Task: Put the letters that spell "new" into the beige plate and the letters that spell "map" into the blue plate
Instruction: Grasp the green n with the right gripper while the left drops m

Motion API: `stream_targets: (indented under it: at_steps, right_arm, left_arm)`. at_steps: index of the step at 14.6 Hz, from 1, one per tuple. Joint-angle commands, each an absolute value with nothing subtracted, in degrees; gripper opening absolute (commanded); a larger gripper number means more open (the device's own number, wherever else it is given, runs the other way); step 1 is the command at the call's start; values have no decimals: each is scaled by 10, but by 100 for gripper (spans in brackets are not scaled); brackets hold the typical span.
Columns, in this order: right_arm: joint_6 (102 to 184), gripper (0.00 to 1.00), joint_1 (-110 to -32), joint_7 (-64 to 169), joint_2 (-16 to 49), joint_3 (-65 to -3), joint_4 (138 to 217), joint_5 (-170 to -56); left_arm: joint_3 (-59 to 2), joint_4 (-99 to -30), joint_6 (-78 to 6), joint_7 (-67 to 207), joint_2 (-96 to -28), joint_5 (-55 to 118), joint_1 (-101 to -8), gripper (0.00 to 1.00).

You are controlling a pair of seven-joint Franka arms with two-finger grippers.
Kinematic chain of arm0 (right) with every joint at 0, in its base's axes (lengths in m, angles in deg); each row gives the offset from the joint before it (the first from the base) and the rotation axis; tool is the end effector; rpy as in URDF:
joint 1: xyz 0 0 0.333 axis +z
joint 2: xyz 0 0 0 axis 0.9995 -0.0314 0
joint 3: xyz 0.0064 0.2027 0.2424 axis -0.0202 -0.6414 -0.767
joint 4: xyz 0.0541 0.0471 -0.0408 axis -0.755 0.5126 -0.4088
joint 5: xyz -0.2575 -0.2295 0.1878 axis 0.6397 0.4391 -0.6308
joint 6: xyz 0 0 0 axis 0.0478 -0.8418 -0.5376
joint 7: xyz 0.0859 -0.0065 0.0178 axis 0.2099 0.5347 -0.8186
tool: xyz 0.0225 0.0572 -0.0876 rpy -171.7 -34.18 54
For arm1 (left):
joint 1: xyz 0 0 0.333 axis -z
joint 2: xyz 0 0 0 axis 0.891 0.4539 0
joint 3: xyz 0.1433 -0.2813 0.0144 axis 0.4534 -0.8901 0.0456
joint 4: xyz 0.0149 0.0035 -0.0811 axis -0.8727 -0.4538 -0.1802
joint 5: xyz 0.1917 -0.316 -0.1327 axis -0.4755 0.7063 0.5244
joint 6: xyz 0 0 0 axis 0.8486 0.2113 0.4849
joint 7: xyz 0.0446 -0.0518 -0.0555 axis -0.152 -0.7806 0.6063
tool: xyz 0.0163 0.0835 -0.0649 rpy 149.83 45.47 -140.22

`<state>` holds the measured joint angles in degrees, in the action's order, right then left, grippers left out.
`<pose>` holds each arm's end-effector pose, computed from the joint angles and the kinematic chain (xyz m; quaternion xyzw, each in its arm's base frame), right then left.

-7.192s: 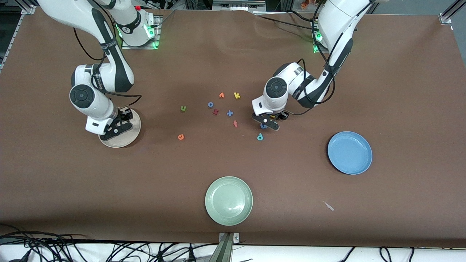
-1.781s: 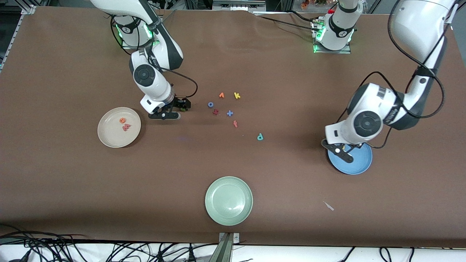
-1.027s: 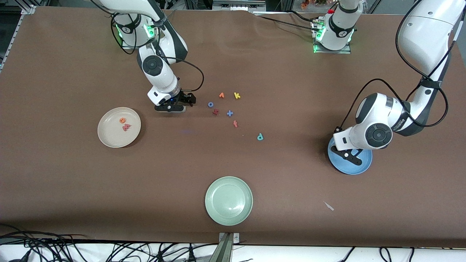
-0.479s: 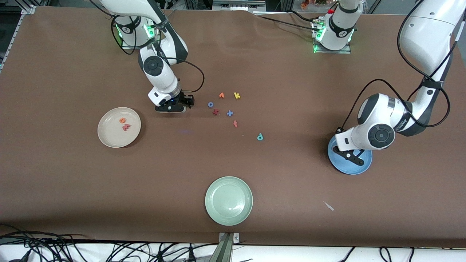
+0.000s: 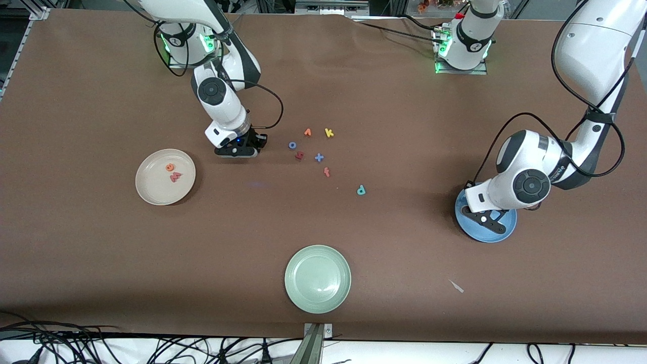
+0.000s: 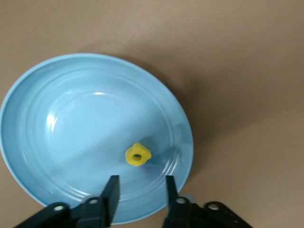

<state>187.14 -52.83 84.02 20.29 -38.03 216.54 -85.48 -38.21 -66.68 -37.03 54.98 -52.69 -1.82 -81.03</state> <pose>0.4210 0.2720 0.1781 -0.9993 0.0162 -0.0044 0.0340 0.6290 -0.0646 0.2324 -0.9582 0.2599 0.1136 0.0369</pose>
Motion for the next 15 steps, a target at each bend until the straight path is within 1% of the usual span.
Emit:
stream_targets:
  at_steps: [1,3,4,5,6,8,10,12,13,14,15]
  right_arm:
    - [1864,9,-524,838,202,-374,2160,-859]
    - [1758,9,-525,818,229,-340,2118,-844]
    - [1710,9,-525,785,243,-319,2102,-838]
    - [1672,9,-525,745,253,-295,2092,-838]
    - [1652,9,-525,707,260,-272,2091,-837]
    - [1645,9,-525,621,266,-221,2092,-836]
    - [1646,9,-525,532,259,-165,2093,-832]
    - [1651,10,-529,469,245,-122,2090,-832]
    - [1654,10,-530,460,235,-111,2088,-832]
    - [1659,11,-531,460,225,-107,2086,-832]
    - [1665,14,-531,456,214,-102,2079,-832]
  left_arm:
    - [-421,-663,-361,558,-540,1,-811,100]
    - [-441,-651,-339,603,-544,38,-806,100]
    - [-464,-641,-323,635,-544,46,-799,100]
    - [-479,-632,-312,677,-543,47,-789,100]
    - [-483,-631,-308,727,-543,47,-773,100]
    - [-482,-631,-309,820,-537,47,-736,100]
    - [-482,-628,-314,910,-520,46,-691,100]
    - [-475,-583,-318,1007,-480,42,-636,100]
    - [-474,-566,-318,1043,-465,41,-625,100]
    - [-474,-562,-325,1061,-451,43,-623,100]
    - [-470,-561,-357,1065,-440,43,-623,100]
